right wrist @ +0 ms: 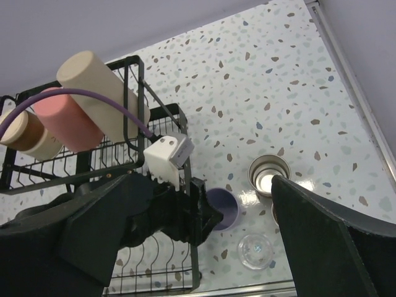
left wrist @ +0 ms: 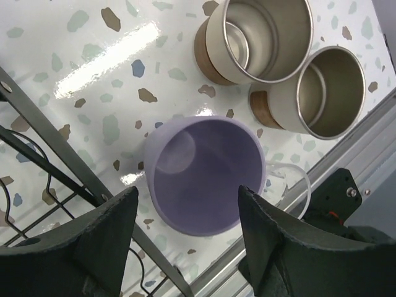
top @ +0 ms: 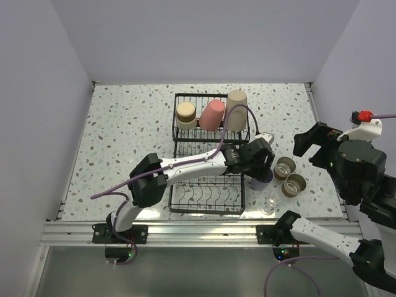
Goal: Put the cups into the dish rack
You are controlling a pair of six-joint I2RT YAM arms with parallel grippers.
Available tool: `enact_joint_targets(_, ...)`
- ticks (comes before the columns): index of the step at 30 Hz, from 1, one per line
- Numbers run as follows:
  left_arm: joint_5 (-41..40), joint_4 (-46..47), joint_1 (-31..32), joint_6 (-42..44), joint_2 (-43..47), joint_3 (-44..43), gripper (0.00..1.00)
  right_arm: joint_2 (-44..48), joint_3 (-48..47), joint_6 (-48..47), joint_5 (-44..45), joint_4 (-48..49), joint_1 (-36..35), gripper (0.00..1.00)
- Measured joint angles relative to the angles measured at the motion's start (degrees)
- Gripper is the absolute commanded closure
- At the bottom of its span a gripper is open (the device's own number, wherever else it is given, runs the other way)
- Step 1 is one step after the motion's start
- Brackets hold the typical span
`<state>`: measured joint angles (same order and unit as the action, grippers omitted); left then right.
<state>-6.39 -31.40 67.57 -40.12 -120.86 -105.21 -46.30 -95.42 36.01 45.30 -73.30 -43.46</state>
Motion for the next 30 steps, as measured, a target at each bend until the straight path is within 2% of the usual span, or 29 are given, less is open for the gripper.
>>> enact_joint_targets(7,-2.16,-1.68,0.0,-3.17,-2.56,-1.2,0.43,0.0,-0.81,0.2,-3.91,-1.25,0.0,0.02)
enact_joint_targets(9,-2.67,-2.25,0.02,-4.07,-2.86,-1.2,0.49,0.0,-1.42,0.13,-4.85,-1.64,0.0,0.02)
enact_joint_targets(12,-3.15,-2.71,0.07,-5.49,-3.34,-1.22,0.78,0.0,-2.78,-0.24,-5.9,-2.38,0.0,0.02)
enact_joint_targets(13,-3.37,-2.82,0.09,-5.86,-3.52,-1.4,0.92,0.0,-3.3,-0.48,-6.03,-2.62,0.0,0.02)
enact_joint_targets(14,-3.48,-2.89,0.11,-6.27,-3.76,-1.68,0.99,0.0,-3.72,-0.72,-6.08,-2.69,0.0,0.02)
enact_joint_targets(22,-5.62,-5.6,1.51,-7.72,-4.96,-5.64,1.0,0.63,-5.4,-2.49,-7.87,-3.45,0.0,0.02)
enact_joint_targets(30,-11.54,-11.65,3.37,-12.02,-2.86,-8.15,1.0,0.57,-8.76,-5.49,-10.29,-3.19,0.0,0.02)
